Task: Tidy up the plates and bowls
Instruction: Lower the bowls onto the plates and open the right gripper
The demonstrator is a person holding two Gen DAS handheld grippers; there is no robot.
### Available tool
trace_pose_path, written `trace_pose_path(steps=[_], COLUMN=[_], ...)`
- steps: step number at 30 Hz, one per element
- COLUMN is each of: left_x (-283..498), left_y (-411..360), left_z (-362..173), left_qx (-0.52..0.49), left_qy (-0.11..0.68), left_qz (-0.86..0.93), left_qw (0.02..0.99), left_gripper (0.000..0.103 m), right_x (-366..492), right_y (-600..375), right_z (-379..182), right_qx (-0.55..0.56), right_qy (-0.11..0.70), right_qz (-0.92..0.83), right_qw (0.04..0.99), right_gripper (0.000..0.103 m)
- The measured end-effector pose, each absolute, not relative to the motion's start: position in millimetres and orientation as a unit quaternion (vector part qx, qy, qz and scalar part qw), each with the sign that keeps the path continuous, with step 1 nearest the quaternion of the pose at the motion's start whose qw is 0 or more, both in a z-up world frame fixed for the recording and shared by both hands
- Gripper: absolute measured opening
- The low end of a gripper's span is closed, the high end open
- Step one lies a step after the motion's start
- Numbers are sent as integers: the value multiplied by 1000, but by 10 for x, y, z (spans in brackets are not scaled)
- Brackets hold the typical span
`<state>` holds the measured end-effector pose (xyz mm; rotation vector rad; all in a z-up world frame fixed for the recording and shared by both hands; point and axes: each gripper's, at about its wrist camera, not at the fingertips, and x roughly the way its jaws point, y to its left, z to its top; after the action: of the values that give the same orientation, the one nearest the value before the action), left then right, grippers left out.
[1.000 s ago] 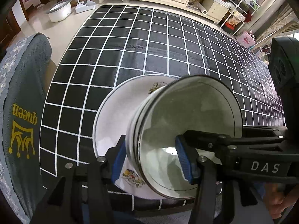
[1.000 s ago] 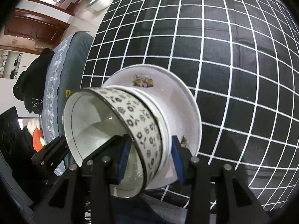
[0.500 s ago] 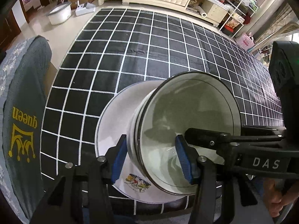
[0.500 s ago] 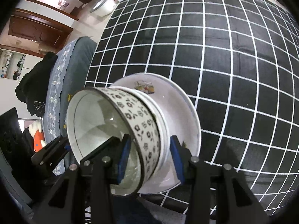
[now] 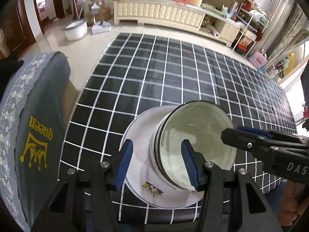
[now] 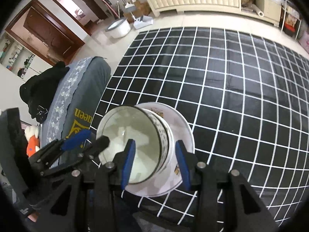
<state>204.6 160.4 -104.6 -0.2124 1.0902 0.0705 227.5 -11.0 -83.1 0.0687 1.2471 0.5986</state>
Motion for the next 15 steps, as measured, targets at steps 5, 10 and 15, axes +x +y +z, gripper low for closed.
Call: trace_pose_path(steps=[5,10,15], left_x=[1857,1690,1487], left_y=[1521,1350,1178], left_z=[-775,-508,-283], left_qx=[-83,-65,-75], left_qy=[475,436,413], left_qz=[38,32,14], left_qw=[875,897,908], left_gripper=[50,54,58], right_x=[2113,1883,1646], right_y=[-176,-282,-506], right_z=[-619,-362,-136], right_qx=[23,18,14], right_qy=[540,494,452], right_qz=[272,273,259], right_qw=[796,825,853], right_gripper=[47,47,47])
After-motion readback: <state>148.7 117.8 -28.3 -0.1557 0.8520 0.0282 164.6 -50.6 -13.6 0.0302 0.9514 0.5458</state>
